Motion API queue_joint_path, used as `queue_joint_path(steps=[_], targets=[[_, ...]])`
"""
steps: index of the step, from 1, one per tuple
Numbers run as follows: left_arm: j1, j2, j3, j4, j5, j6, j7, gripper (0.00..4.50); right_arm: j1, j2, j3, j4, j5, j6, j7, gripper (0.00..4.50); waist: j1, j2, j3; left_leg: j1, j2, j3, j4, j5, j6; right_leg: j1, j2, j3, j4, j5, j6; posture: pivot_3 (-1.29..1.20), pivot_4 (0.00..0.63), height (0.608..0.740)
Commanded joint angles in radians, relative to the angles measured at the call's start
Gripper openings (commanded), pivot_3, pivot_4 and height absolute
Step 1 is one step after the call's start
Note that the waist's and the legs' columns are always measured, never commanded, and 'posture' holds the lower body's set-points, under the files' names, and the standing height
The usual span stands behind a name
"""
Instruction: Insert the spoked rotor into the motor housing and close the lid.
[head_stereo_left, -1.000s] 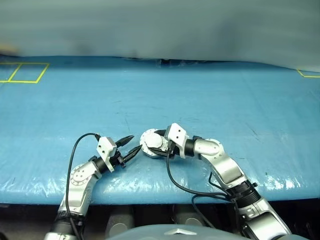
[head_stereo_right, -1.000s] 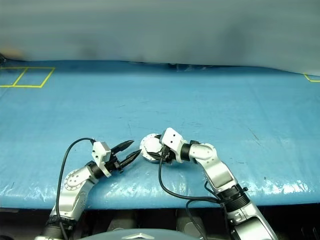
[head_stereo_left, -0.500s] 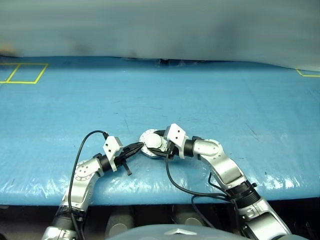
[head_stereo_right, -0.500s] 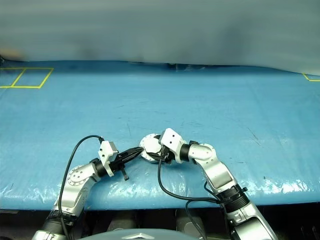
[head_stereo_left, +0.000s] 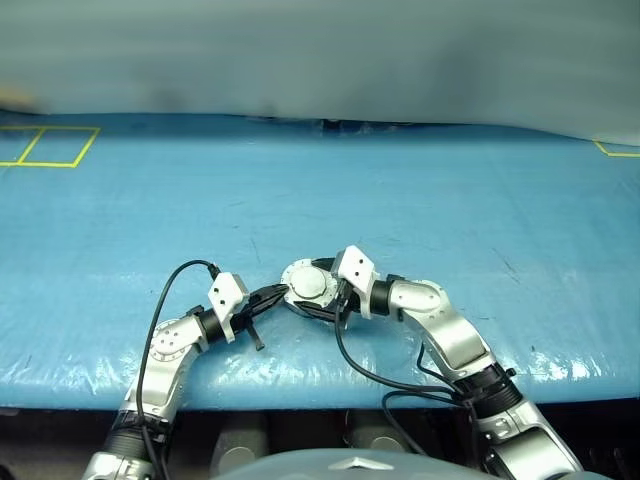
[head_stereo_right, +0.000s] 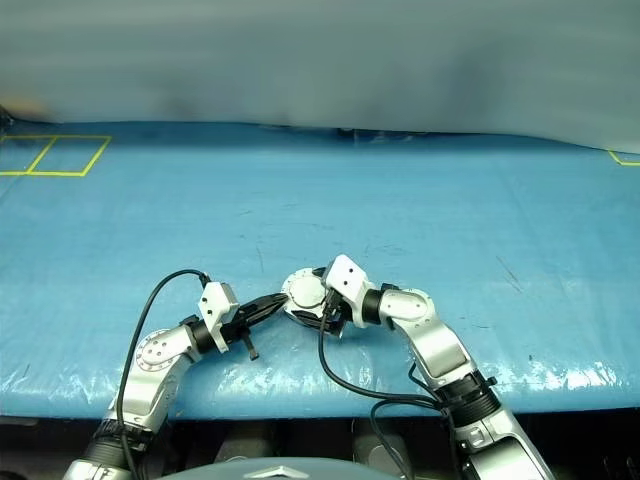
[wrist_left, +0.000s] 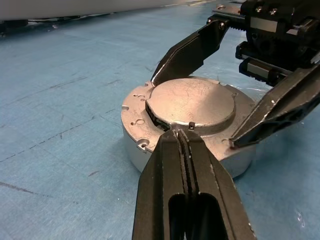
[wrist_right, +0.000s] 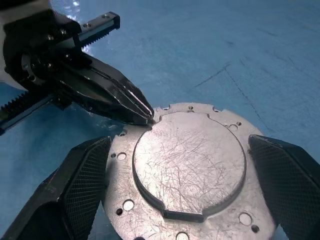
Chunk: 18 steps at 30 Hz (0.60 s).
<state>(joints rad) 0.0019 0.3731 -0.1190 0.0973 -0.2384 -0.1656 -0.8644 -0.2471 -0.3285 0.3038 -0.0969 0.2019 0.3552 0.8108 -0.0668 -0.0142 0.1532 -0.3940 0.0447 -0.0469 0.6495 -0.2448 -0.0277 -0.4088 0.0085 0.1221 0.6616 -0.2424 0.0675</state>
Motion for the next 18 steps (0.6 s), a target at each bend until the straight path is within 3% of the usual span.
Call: queue_joint_path(steps=[1,7,18], targets=[[0.016,0.001,-0.009,0.001,0.018,0.002,0.01,0.0,-0.003,0.038,-0.128,-0.096,0.178,0.072,0.0,4.45,0.001,0.001,0.001,0.0,0.0,0.0,0.0,0.0,0.0,0.0,0.0,0.0,0.0,0.0,0.0,0.0,0.15,0.74],[0.018,-0.001,-0.013,0.005,0.018,-0.006,0.015,0.0,-0.025,0.053,-0.274,-0.073,0.32,0.267,-0.101,4.45,0.002,0.001,0.001,-0.001,0.0,0.0,0.0,0.0,0.0,0.0,0.0,0.0,0.0,0.0,0.0,0.0,0.15,0.74],[0.018,-0.002,-0.013,0.009,0.021,-0.024,0.02,0.0,0.005,0.089,-0.401,0.063,0.518,0.588,-0.158,4.45,0.0,0.001,0.001,-0.001,0.0,0.0,-0.001,0.0,0.0,-0.001,0.0,0.0,0.0,0.0,0.0,0.0,0.15,0.74]])
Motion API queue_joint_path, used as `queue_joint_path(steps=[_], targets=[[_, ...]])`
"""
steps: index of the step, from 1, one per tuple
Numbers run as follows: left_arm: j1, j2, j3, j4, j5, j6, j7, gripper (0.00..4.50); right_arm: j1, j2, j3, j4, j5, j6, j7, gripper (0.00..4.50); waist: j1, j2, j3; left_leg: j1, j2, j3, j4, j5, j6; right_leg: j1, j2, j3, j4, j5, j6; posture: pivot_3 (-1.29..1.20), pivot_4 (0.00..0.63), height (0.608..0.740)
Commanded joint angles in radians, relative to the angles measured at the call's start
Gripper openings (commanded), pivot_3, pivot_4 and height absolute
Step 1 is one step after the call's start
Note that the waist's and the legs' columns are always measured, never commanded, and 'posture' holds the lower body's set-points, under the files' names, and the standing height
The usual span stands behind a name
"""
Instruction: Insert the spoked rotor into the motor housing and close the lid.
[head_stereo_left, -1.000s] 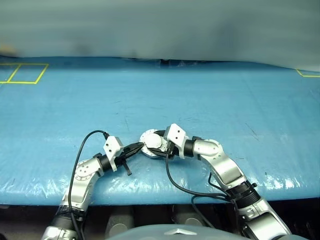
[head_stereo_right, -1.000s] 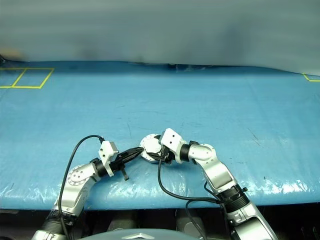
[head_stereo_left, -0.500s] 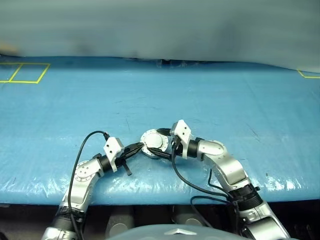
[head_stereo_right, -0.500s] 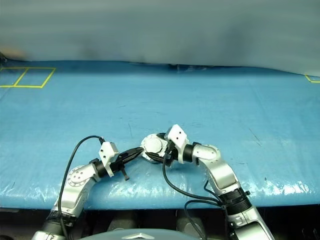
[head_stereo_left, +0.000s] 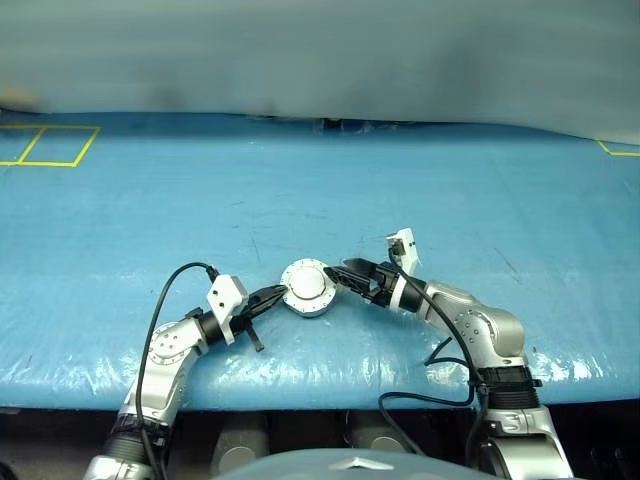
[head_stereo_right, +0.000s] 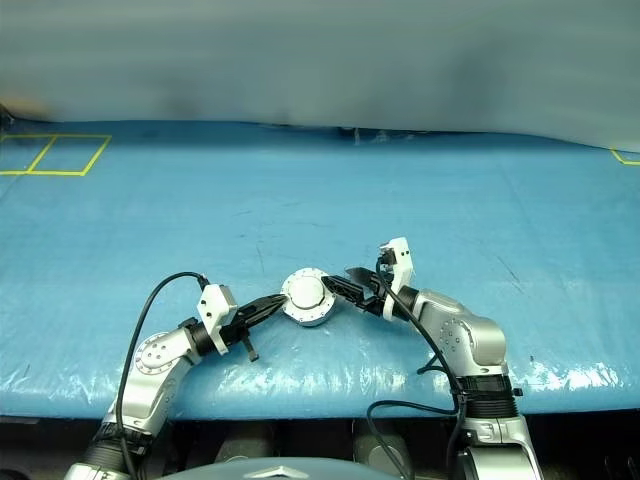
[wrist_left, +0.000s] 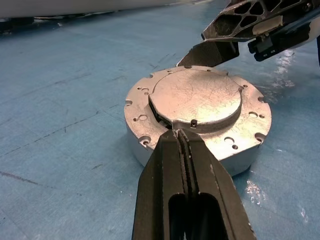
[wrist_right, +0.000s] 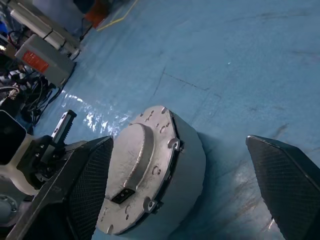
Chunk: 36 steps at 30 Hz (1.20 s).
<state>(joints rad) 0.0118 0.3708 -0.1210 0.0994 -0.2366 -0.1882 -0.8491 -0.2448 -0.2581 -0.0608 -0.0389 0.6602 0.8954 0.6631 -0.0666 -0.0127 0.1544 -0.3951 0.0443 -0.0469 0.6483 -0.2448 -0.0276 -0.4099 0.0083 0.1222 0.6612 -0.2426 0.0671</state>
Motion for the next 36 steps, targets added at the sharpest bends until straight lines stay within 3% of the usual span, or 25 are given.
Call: queue_joint_path(steps=[1,7,8,10,17,19,27,32,36], targets=[[0.01,0.0,-0.011,0.006,0.019,-0.003,0.005,0.0,0.003,0.024,-0.043,0.012,0.072,0.062,-0.015,4.45,0.0,0.0,0.0,0.0,0.0,0.0,0.0,0.0,0.0,0.0,0.0,0.0,0.0,0.0,0.0,0.0,0.15,0.74],[0.012,0.002,-0.011,0.005,0.022,-0.008,0.008,0.0,0.014,0.06,-0.046,0.037,0.112,0.128,-0.023,4.45,-0.001,0.0,0.0,0.0,0.0,0.0,-0.001,0.0,0.0,0.0,0.0,0.0,0.0,0.0,0.0,0.0,0.15,0.74],[0.014,0.002,-0.011,0.004,0.022,-0.009,0.009,0.0,0.014,0.064,-0.05,0.047,0.113,0.129,-0.023,4.28,-0.002,0.0,0.0,0.0,0.0,0.0,-0.001,0.0,0.0,0.0,0.0,0.0,0.0,0.0,0.0,0.0,0.15,0.74],[0.016,0.003,-0.011,0.003,0.023,-0.009,0.01,0.0,0.016,0.073,-0.053,0.059,0.119,0.128,-0.024,3.89,-0.002,0.0,0.0,0.0,0.0,0.0,-0.001,0.0,0.0,0.0,0.0,0.0,-0.001,0.0,0.0,0.0,0.15,0.74],[0.019,0.005,-0.014,0.0,0.016,0.0,0.009,0.0,0.023,0.091,-0.065,0.065,0.152,0.134,-0.03,1.63,-0.002,0.0,0.0,0.0,0.0,0.0,-0.001,0.0,0.0,0.0,0.001,0.0,-0.001,0.0,0.0,0.0,0.15,0.74],[0.02,0.005,-0.014,0.001,0.015,-0.001,0.01,0.0,0.024,0.088,-0.058,0.065,0.152,0.135,-0.029,1.24,-0.002,0.0,0.0,0.0,0.0,0.0,-0.001,0.0,0.0,0.0,0.0,0.0,-0.001,0.0,0.0,0.0,0.15,0.74],[0.029,-0.014,0.009,-0.01,-0.008,0.007,0.043,0.0,0.028,0.066,-0.021,0.059,0.13,0.109,-0.018,1.24,-0.002,0.0,0.0,0.0,0.0,0.0,-0.001,0.0,0.0,0.0,0.0,0.0,-0.001,0.0,0.0,0.0,0.15,0.74],[0.036,-0.131,0.124,-0.108,-0.328,0.159,0.038,0.0,0.002,0.13,-0.13,0.055,0.229,0.106,-0.055,1.24,-0.005,-0.001,0.001,-0.002,0.001,0.0,-0.001,0.0,0.0,-0.002,0.0,0.0,-0.001,0.0,0.0,0.0,0.15,0.74],[0.044,-0.165,0.182,-0.147,-0.442,0.273,0.078,0.0,-0.021,0.175,-0.2,0.03,0.305,0.103,-0.088,1.24,-0.007,0.0,0.002,-0.005,0.001,-0.001,-0.001,0.0,0.0,-0.005,0.001,-0.001,-0.001,0.003,0.005,0.0,0.15,0.74]])
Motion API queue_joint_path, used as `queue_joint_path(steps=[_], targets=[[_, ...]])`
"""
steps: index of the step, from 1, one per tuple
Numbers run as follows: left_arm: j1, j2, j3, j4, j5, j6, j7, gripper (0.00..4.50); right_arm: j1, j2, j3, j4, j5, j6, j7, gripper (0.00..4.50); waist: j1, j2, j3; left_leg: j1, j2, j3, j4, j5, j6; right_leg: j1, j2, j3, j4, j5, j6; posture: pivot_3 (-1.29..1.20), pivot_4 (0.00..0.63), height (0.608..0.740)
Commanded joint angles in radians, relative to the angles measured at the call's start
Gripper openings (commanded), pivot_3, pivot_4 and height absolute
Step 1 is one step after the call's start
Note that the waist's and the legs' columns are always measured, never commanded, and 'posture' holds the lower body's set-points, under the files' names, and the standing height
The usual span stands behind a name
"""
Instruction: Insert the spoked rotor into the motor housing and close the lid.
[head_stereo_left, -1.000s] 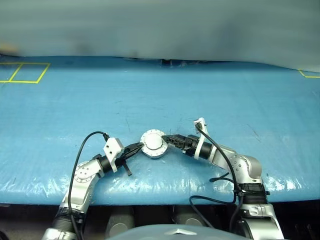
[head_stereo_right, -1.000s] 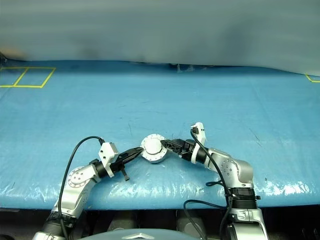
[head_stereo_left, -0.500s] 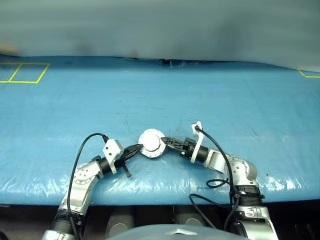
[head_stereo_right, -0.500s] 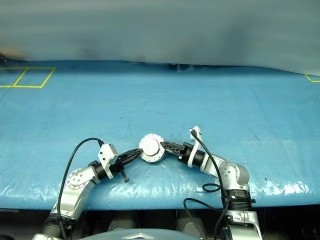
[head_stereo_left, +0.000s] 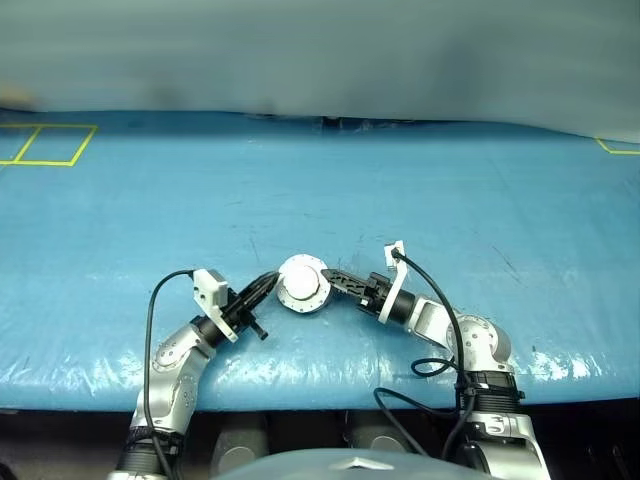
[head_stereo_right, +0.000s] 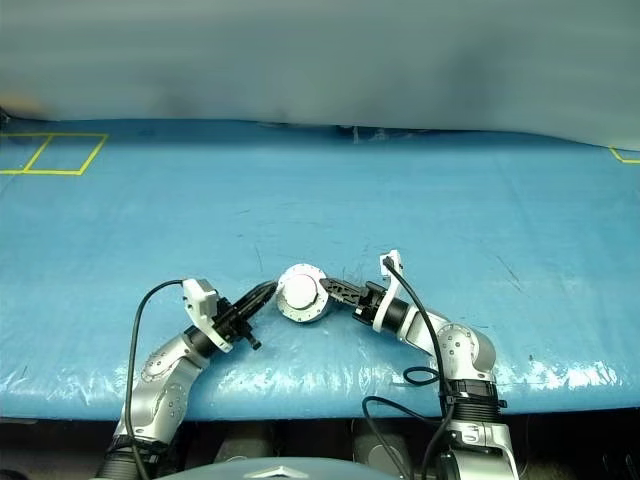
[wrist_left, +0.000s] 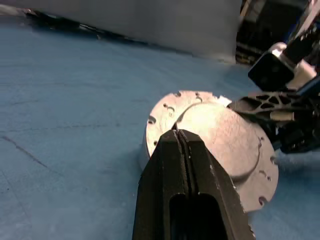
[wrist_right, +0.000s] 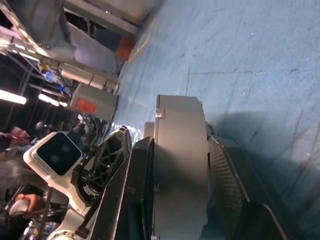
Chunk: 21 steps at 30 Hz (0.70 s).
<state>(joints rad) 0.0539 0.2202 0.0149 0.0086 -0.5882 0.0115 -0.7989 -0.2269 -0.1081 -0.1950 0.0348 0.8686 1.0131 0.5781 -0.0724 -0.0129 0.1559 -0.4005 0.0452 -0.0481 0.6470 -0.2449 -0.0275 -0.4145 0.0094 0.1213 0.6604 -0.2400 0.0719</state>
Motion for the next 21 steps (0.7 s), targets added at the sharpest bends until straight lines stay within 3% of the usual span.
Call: queue_joint_path(steps=[1,5,15,21], targets=[[0.005,-0.022,0.058,-0.068,-0.132,0.114,0.034,0.0,-0.045,0.034,-0.078,-0.054,0.114,-0.016,-0.012,1.24,-0.002,0.001,0.001,0.0,0.0,0.0,0.0,0.0,0.0,0.0,0.0,0.0,0.0,0.0,0.0,0.0,0.15,0.74],[0.013,-0.071,0.105,-0.089,-0.252,0.199,0.051,0.94,-0.08,0.066,-0.127,-0.088,0.185,-0.014,-0.068,1.24,-0.009,0.001,0.002,-0.002,0.0,0.0,0.0,-0.001,0.001,-0.001,0.0,0.0,-0.001,0.0,0.001,0.0,0.15,0.74],[0.023,-0.145,0.152,-0.131,-0.509,0.434,0.067,4.34,-0.118,0.115,-0.138,-0.134,0.323,-0.009,-0.157,1.24,-0.013,0.003,0.003,-0.003,0.0,-0.001,0.0,-0.001,0.001,-0.002,0.0,-0.001,-0.002,0.0,0.0,0.0,0.15,0.74],[0.018,-0.128,0.144,-0.143,-0.598,0.581,0.071,4.47,-0.106,0.131,-0.102,-0.132,0.326,-0.014,-0.167,1.24,-0.013,0.003,0.003,-0.004,0.0,-0.001,0.0,-0.001,0.001,-0.002,0.0,-0.002,-0.001,0.0,0.0,0.0,0.15,0.74]])
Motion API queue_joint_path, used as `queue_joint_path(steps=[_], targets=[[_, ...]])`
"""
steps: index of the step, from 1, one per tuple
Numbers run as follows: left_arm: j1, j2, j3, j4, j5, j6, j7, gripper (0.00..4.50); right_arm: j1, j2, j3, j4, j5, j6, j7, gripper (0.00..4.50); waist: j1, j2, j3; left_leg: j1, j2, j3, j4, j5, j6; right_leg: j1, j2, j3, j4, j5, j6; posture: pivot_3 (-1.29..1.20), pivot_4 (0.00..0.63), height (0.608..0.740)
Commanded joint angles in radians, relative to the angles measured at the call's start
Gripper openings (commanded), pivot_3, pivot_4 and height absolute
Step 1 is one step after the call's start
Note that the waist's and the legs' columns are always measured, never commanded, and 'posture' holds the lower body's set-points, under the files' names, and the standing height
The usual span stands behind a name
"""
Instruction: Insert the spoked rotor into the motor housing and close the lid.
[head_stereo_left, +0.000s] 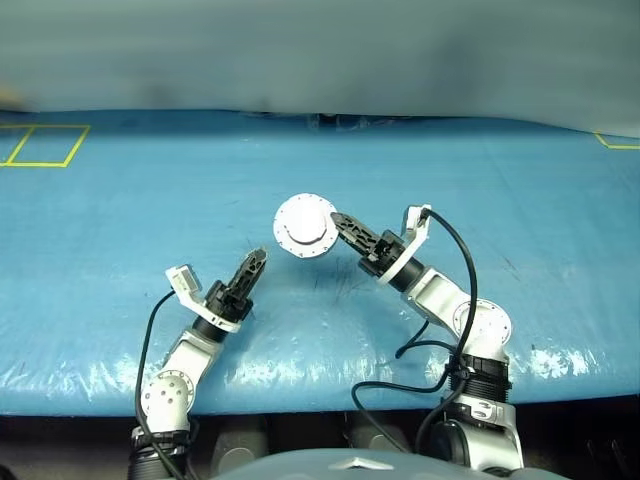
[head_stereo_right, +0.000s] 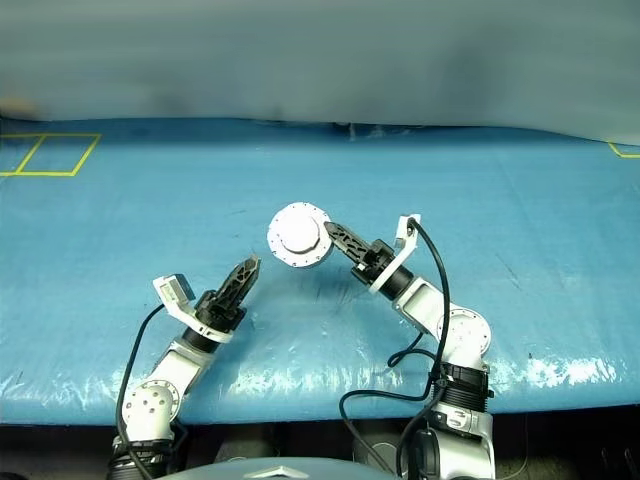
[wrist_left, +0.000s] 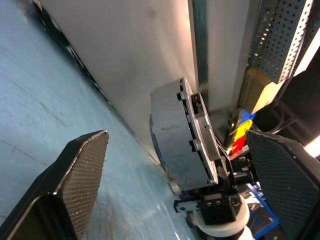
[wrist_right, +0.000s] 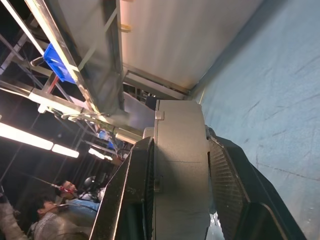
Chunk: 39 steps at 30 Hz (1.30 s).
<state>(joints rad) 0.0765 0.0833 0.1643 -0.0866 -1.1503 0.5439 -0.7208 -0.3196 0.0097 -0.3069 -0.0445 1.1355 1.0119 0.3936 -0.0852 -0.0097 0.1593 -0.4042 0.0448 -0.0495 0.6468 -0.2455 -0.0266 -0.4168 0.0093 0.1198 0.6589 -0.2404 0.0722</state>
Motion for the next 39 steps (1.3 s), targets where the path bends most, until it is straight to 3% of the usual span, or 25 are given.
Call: queue_joint_path(steps=[1,9,24,31,38,39], targets=[[-0.006,0.01,-0.005,-0.047,-0.036,0.059,-0.009,4.47,-0.012,0.015,0.014,-0.053,0.061,-0.012,0.016,1.24,0.0,0.0,0.0,0.0,0.0,0.0,0.0,0.0,0.0,0.0,0.0,0.0,0.0,0.0,0.0,0.0,0.15,0.74],[-0.037,-0.017,0.01,-0.005,-0.016,0.07,0.002,4.47,0.032,0.015,0.081,-0.115,0.145,0.053,0.023,1.24,0.001,0.0,0.0,-0.001,0.0,0.0,0.0,0.0,0.0,-0.001,0.0,0.0,0.0,0.0,-0.001,0.0,0.15,0.74],[-0.056,-0.005,-0.013,0.006,0.015,0.113,-0.071,4.47,0.043,0.002,0.126,-0.112,0.146,0.049,0.013,1.24,0.001,0.0,0.0,-0.004,0.0,-0.001,0.001,0.0,0.0,-0.004,0.0,-0.001,0.0,0.0,0.0,0.0,0.15,0.74],[-0.046,-0.012,-0.001,0.008,0.011,0.117,-0.069,2.46,0.034,0.005,0.119,-0.087,0.126,0.028,-0.013,1.24,0.002,0.0,0.0,-0.009,0.0,-0.001,0.001,0.0,0.0,-0.009,0.0,-0.001,0.001,0.0,0.0,0.0,0.15,0.74],[-0.051,-0.033,0.018,0.016,0.017,0.104,-0.033,2.46,0.03,-0.013,0.151,-0.08,0.032,-0.038,0.015,1.24,0.002,0.0,0.0,-0.009,0.0,-0.001,0.001,0.0,0.0,-0.009,0.0,-0.001,0.001,0.0,0.0,0.0,0.15,0.74],[-0.052,-0.035,0.021,0.018,0.021,0.1,-0.033,2.46,0.028,-0.015,0.153,-0.07,0.021,-0.047,0.02,1.58,0.002,0.0,0.0,-0.009,0.0,-0.001,0.001,0.0,0.0,-0.009,0.0,-0.001,0.001,0.0,0.0,0.0,0.15,0.74]])
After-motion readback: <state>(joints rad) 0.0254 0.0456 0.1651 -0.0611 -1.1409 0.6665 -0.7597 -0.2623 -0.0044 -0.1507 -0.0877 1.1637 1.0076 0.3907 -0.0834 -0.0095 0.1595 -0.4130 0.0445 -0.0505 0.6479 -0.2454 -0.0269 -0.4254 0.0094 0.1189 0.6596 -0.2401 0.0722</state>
